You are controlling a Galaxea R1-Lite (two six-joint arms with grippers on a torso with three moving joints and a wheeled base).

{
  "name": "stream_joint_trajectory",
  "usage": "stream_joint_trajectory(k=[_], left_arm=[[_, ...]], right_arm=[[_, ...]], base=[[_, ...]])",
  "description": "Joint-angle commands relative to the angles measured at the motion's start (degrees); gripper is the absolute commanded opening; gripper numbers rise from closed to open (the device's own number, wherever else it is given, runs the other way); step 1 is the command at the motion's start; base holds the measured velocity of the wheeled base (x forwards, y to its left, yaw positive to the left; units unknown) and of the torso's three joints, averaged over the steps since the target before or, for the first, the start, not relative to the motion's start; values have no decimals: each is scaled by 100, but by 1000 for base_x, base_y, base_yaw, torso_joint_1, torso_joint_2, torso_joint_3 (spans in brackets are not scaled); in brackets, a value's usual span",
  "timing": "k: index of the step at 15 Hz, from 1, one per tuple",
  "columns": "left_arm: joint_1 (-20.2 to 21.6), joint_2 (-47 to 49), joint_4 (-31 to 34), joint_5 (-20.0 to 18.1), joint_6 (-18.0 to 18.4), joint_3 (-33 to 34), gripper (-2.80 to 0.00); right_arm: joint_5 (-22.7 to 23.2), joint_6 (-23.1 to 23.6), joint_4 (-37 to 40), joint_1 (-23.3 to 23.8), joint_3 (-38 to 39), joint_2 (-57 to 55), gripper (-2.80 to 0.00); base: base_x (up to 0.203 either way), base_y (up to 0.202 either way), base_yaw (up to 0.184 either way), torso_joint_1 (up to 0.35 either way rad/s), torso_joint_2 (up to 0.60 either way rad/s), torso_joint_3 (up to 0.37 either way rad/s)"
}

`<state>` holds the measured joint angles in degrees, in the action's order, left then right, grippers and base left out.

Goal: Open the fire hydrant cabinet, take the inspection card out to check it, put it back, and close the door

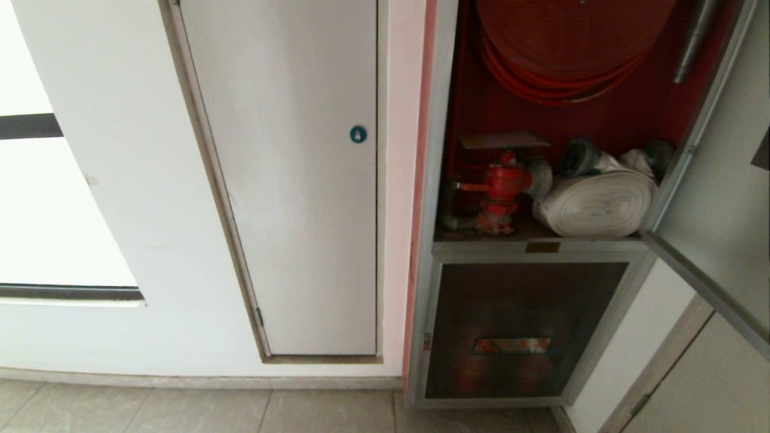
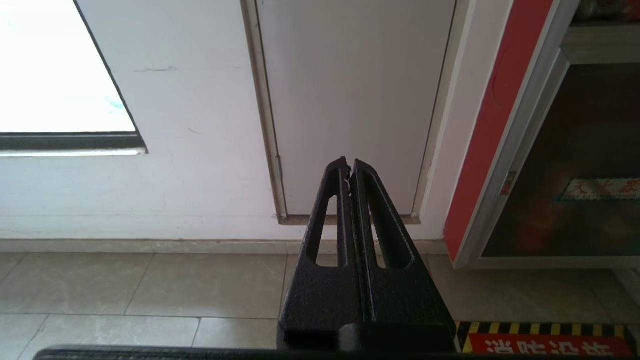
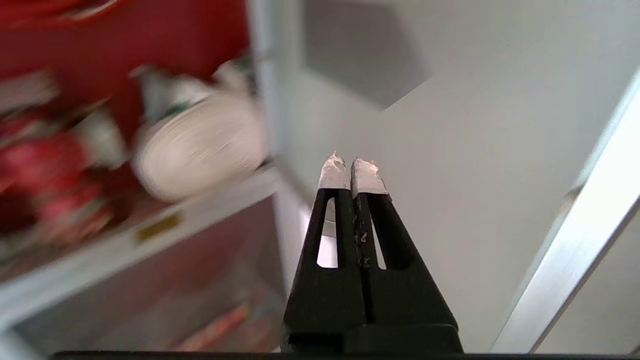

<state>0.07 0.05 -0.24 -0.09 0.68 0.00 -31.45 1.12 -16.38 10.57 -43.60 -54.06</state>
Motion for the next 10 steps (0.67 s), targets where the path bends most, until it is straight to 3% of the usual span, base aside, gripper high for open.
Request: stream_joint_trajectory(k=[1, 3, 5, 10], left_arm=[[1, 4, -3, 0, -7, 9, -280], [1, 4, -3, 0, -3, 9, -280], [1, 4, -3, 4, 2, 15, -280], [1, 4, -3, 0, 2, 9, -280]], right_arm=[[-22, 9, -89, 280, -159, -393, -280], [-29, 32, -102, 593, -422, -449, -280], [-42, 93, -190, 1191, -617, -539, -280], [29, 106, -1563, 2855, -826, -1156, -280]], base=[[0, 0, 0, 0, 0, 0], [0, 0, 0, 0, 0, 0], [0, 0, 0, 0, 0, 0], [0, 0, 0, 0, 0, 0]])
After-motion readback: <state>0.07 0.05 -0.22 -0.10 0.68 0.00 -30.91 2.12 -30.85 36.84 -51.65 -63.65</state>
